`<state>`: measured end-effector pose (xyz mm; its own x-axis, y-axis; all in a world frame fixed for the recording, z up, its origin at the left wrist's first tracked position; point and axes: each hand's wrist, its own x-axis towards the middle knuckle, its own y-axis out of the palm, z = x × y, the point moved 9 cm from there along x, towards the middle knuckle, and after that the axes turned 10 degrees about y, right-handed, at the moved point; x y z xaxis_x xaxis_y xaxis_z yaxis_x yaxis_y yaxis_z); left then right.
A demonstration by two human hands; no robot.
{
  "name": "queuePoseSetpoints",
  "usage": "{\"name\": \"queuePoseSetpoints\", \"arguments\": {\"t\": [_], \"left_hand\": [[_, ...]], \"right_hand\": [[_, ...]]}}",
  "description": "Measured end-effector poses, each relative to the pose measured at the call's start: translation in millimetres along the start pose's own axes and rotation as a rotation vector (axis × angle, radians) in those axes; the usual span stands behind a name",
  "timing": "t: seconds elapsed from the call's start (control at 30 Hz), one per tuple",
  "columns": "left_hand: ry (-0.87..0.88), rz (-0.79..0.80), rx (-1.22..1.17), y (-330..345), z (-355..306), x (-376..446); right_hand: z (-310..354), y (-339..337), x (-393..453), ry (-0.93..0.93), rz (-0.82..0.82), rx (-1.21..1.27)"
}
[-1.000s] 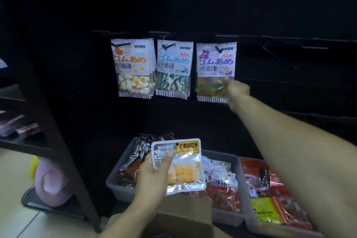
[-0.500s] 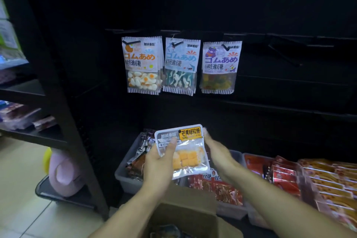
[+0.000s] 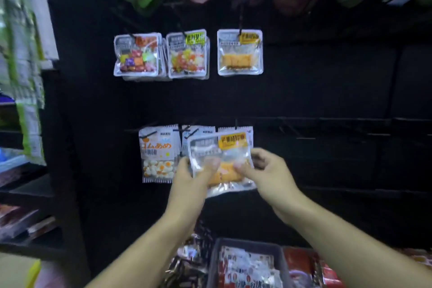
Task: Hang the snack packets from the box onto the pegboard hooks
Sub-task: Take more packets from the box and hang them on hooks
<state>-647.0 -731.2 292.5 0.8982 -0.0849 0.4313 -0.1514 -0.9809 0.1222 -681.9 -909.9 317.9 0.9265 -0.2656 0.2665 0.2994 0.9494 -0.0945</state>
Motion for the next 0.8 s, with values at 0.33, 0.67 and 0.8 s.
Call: {"name": "queuePoseSetpoints", "arguments": {"t": [0.33,0.67,0.8], "left_hand": [[0.451,-0.028,0.467,58,-165,116],[0.464,0.017,0.747,79,-190,168],[0.464,0.033,0.777,77,-184,174]], "right_hand": [[174,-51,103,-0.253,-0.348,0.113],[193,-64,149,-0.178,-0.440,0.084],[192,-59,150,-0.202,-0.444,0.076]]}}
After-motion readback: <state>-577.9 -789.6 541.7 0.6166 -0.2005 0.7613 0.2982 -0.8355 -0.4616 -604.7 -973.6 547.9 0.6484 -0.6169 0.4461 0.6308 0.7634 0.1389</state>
